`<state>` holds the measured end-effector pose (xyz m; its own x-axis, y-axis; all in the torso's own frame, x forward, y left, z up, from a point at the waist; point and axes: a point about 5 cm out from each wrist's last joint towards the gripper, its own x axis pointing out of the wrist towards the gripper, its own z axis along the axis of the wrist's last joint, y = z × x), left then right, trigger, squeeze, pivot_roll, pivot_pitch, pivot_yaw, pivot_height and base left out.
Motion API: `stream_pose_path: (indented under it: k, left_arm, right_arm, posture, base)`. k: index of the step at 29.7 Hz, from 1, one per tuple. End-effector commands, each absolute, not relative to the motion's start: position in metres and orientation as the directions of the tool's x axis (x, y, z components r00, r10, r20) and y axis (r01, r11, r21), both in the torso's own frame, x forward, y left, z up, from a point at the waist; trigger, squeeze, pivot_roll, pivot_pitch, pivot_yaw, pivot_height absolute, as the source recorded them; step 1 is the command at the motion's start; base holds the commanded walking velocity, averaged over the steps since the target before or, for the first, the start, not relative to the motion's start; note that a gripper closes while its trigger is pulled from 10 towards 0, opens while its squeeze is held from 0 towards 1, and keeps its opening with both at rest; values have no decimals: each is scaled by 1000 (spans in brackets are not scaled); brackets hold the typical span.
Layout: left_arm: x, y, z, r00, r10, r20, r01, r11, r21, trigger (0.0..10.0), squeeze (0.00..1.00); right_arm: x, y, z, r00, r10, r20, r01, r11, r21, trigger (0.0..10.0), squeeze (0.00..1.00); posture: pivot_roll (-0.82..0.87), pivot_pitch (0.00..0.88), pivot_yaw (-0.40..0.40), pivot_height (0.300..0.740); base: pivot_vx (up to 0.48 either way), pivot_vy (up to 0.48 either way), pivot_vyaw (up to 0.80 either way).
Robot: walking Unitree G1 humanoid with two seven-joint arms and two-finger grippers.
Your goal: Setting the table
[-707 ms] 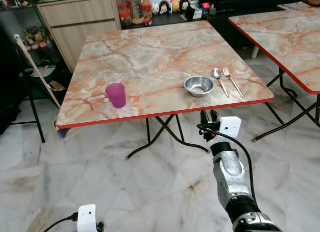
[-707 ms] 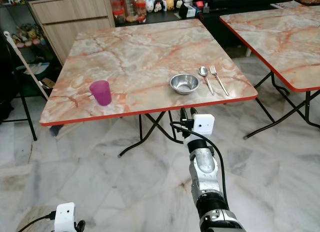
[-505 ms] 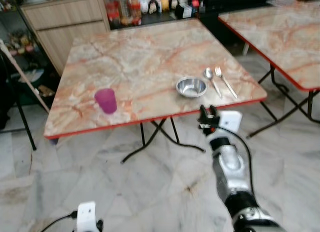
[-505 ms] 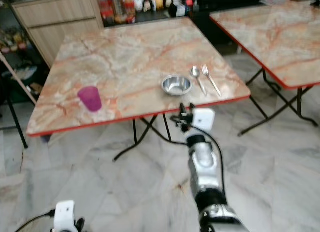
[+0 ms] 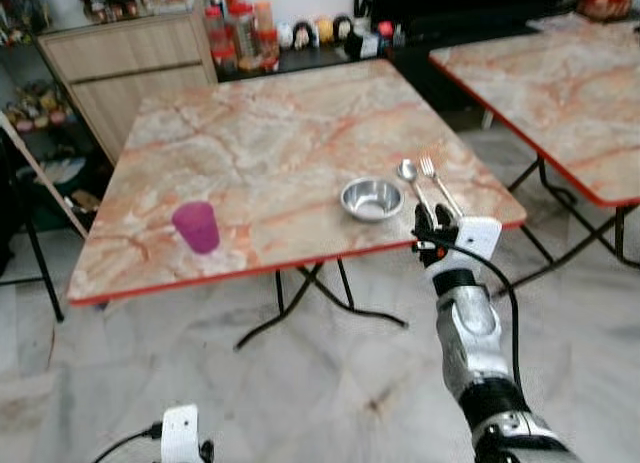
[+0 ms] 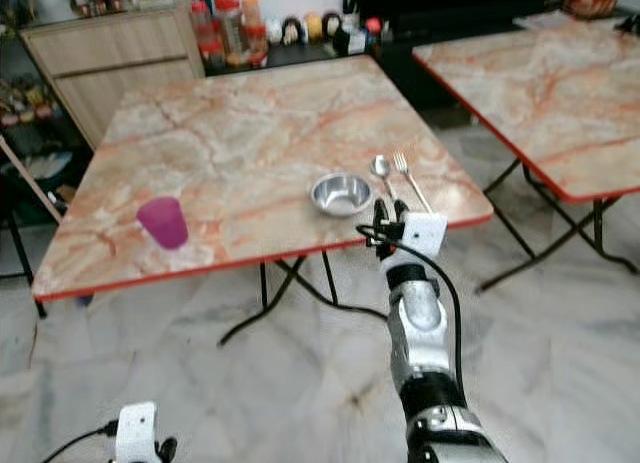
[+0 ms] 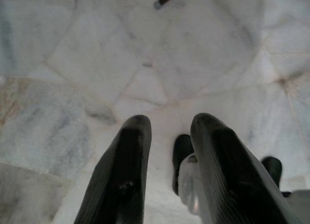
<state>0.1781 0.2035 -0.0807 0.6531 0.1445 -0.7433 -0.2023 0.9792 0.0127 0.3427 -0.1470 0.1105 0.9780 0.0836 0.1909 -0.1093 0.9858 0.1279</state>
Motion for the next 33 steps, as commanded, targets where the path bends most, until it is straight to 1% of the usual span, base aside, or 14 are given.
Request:
stream_pose_path:
  k: [1,19,22,33]
  left_arm:
    - [176,211,-81,642,165,-748,-212,977,34,10000,0]
    - [177,210,-80,645,166,-746,-211,977,35,10000,0]
    - [177,210,-80,645,165,-746,-210,977,35,10000,0]
    - [176,210,-81,645,164,-747,-206,978,37,10000,0]
  right_arm:
    - [345,-141,116,973,99,207,-128,983,132,10000,0]
    - [347,-144,116,978,86,192,-117,981,154,10000,0]
    - [347,-144,117,976,78,201,-112,980,166,10000,0]
    - [344,-143,117,975,86,207,-120,980,161,10000,0]
  posture:
    - [13,23,68,740]
    - [15,24,66,740]
    - [15,24,68,740]
    - [15,28,70,740]
  base:
    - [307,0,0]
    - [341,0,0]
    - [379,0,-744]
    - [381,0,0]
